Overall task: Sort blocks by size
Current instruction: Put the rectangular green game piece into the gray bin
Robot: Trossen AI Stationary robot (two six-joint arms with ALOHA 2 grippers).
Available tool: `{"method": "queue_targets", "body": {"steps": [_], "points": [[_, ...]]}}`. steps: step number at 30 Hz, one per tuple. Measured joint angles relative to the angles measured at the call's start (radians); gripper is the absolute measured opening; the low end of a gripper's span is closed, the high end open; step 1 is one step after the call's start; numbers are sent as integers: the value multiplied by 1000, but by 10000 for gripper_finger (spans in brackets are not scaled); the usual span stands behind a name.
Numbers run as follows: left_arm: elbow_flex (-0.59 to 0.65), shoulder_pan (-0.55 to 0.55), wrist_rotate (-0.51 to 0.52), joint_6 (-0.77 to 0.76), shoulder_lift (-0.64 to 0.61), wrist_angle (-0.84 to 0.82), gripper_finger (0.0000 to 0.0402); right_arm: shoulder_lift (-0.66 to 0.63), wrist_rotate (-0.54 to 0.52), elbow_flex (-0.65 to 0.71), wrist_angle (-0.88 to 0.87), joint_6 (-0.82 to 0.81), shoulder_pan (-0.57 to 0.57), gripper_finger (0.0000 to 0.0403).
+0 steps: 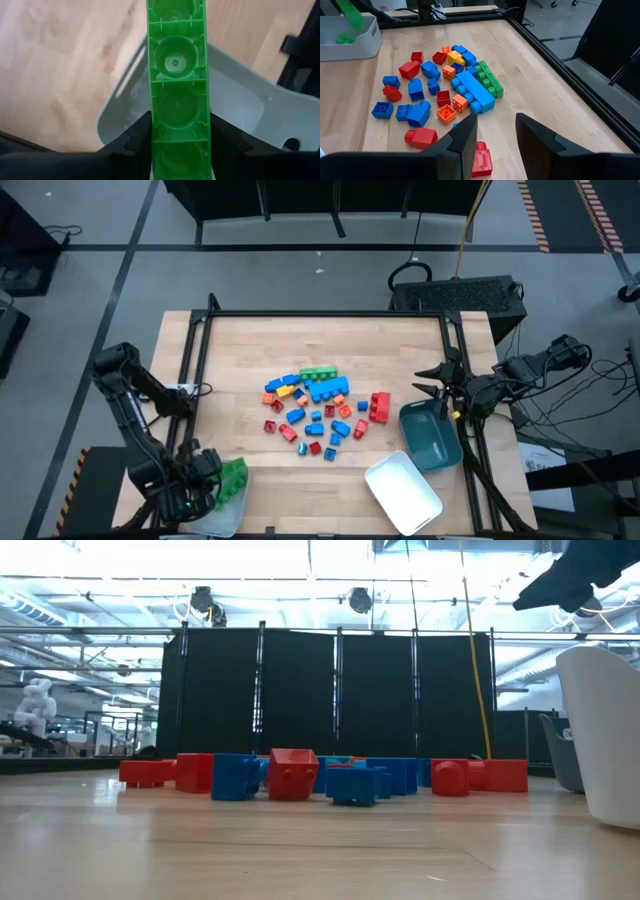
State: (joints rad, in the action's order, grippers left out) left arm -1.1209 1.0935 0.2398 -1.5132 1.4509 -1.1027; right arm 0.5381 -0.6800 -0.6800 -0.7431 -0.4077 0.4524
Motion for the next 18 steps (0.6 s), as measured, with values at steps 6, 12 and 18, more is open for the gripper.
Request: {"method": "queue_targets", "body": {"steps": [6, 12, 18], "points": [[41, 0, -34, 1, 0, 46, 142, 0, 0, 0, 7, 1, 0, 118], [42, 0, -56, 34, 0, 84, 147, 0, 0, 0, 7, 3, 0, 119], [42, 0, -55, 34, 0, 80, 214, 0, 0, 0, 7, 4, 0, 119]]}}
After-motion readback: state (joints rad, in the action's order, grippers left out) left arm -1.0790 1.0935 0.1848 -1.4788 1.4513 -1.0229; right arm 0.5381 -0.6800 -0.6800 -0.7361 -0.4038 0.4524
